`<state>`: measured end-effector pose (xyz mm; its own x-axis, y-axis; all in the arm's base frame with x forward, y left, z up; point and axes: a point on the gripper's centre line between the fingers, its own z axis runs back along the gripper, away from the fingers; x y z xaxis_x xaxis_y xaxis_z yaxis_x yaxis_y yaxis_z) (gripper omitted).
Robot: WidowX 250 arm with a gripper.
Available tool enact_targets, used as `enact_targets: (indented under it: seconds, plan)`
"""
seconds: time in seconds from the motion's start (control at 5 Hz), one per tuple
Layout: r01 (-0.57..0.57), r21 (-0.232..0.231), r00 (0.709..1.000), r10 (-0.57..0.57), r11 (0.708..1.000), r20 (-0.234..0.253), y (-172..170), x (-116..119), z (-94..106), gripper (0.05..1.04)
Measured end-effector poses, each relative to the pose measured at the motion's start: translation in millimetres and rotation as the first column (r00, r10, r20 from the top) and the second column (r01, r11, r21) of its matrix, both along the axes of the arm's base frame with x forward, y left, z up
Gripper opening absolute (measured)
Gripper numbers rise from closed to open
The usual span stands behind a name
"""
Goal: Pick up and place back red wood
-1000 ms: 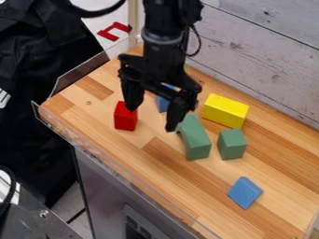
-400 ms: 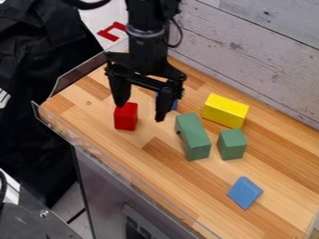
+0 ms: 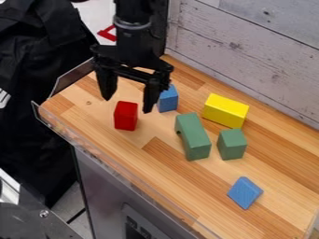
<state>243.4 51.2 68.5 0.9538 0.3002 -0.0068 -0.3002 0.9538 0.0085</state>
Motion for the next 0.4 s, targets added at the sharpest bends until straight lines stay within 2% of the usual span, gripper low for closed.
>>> enact_targets:
  seconds: [0.2, 0.4]
  plan:
    - [-0.057, -0.061, 0.998, 0.059, 0.997, 0.024, 11, 2, -6.3, 0.999]
    - [-0.101, -0.102, 0.995, 0.104, 0.990, 0.016, 13, 4, -16.8, 0.999]
